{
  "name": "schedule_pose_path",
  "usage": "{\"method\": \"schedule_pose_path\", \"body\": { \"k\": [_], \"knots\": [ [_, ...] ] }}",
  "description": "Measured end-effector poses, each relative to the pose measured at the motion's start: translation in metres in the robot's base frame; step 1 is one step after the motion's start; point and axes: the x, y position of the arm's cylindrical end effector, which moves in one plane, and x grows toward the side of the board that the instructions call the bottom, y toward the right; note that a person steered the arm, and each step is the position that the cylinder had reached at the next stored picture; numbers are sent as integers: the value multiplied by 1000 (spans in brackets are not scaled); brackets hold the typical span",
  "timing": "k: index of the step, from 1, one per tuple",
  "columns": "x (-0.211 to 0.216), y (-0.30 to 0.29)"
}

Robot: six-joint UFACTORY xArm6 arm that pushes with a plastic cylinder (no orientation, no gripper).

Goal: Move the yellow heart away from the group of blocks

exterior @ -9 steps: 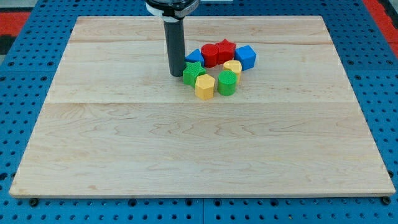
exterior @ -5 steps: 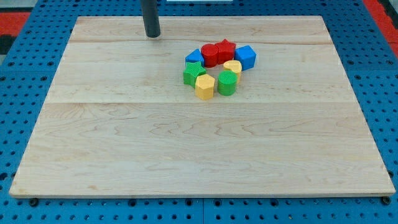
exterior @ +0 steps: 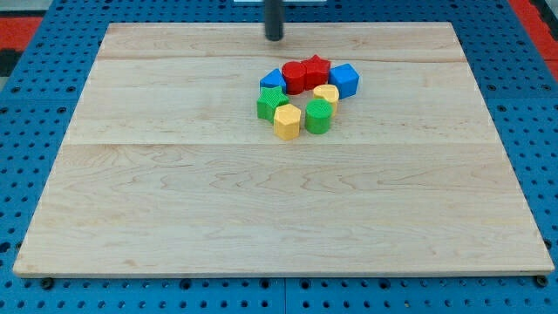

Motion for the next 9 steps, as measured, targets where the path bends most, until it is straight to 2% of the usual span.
{"method": "schedule_pose_path", "body": {
  "k": [2, 4, 6, 9],
  "knots": [
    [54, 57],
    [98, 45],
    [105, 45],
    [177, 45]
  ]
}}
